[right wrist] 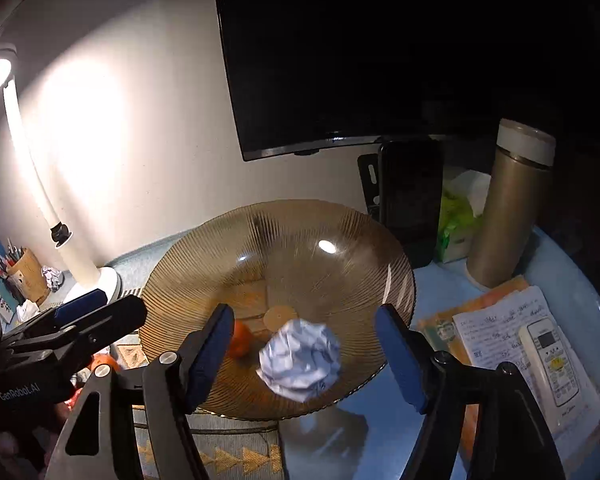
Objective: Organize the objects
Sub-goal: 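Carry both items to the glass bowl and open both grippers over it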
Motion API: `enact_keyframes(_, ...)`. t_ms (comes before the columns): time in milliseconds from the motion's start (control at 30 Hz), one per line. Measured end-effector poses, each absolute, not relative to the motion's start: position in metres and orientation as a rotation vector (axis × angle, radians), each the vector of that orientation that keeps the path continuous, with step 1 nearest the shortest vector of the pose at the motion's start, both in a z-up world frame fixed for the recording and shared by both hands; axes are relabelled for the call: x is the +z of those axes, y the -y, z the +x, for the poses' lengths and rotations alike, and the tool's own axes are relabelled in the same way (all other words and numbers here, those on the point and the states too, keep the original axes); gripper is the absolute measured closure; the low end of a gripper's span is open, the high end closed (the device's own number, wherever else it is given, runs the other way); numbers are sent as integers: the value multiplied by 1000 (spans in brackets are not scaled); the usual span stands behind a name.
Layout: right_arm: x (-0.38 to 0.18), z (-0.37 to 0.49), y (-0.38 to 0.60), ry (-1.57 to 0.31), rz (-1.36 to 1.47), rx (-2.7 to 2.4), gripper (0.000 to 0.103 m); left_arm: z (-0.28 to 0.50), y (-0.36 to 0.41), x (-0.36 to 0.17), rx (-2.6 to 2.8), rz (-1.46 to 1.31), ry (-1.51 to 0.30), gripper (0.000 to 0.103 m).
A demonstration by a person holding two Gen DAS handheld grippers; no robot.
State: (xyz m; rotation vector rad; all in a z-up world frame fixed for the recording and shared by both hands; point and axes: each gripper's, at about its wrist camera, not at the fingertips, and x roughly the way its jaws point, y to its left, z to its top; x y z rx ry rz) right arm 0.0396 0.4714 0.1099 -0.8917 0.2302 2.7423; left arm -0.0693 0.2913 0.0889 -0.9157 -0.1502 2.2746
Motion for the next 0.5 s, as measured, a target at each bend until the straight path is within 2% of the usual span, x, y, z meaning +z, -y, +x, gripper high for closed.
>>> enact_keyframes(167,119,25,-456,-25,-781,2744,20,-57,-237,101,2314,-889,223,5)
enact_keyframes(500,81,-66,-411,326,-790,2635,20,-6,-107,103,2569,-863,128,5)
